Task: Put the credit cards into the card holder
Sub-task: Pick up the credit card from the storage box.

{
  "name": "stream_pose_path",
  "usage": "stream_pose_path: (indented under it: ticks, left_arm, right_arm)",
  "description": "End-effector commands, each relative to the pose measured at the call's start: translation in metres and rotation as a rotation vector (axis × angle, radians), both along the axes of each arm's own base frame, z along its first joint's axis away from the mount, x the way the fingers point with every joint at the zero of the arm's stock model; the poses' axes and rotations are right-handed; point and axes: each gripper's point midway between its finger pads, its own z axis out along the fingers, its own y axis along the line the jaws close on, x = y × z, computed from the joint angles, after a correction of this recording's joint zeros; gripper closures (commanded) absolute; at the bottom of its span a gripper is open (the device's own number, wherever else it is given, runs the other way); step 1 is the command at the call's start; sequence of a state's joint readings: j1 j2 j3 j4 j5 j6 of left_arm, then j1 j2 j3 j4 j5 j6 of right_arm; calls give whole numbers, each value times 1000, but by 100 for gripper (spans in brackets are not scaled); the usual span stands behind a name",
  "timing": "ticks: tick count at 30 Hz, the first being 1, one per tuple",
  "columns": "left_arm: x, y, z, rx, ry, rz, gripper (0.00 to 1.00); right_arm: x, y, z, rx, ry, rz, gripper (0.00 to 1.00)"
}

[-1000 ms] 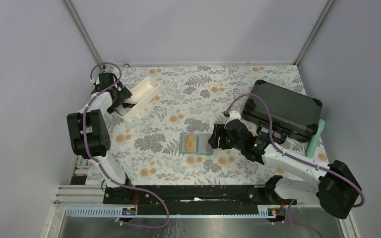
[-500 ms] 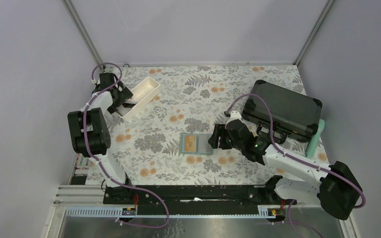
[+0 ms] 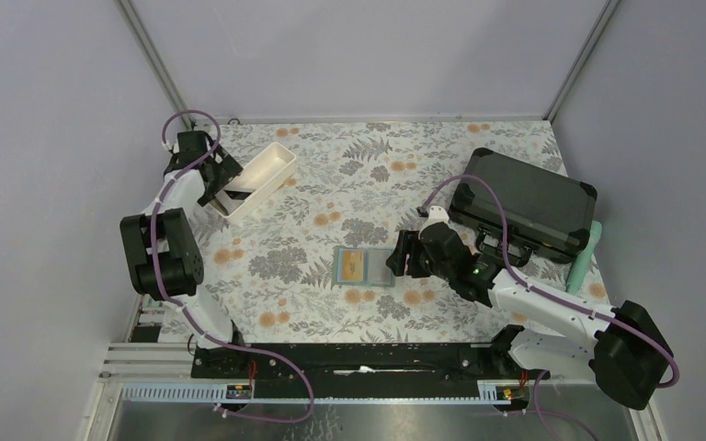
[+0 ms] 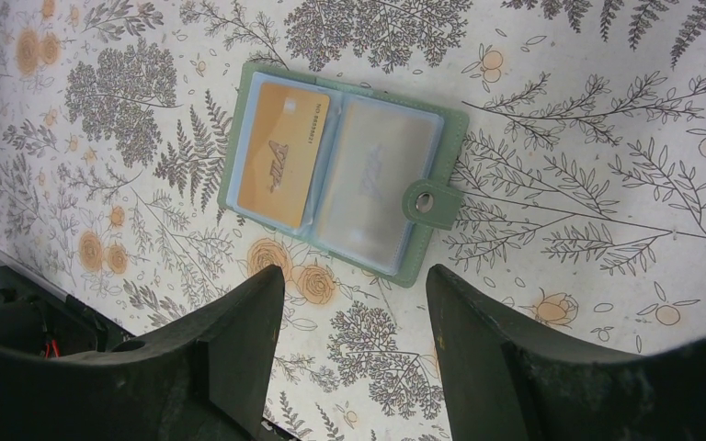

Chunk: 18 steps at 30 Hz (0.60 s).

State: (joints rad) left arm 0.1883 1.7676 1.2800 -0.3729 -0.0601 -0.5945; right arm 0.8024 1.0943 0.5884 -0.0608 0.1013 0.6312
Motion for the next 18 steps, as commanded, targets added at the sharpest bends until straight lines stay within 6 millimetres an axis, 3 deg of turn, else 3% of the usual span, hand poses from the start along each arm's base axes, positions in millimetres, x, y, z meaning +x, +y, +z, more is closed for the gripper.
stream_pose_path:
  ticks: [1,4,11,18]
  left_arm:
    - [3,3,20,13,-55,3,3]
    - [1,4,16,20,-35,2,8]
    - [-6,5,5,27,1,2,35]
    - [-10,7,-1,38,23,2,51]
  right_arm:
    - [2,2,8,40,-15,-6,35]
    - [1,2,7,40,-13,-5,35]
    - [0,0,7,41,-14,-9,35]
    - [0,-1,7,42,-17,-13,35]
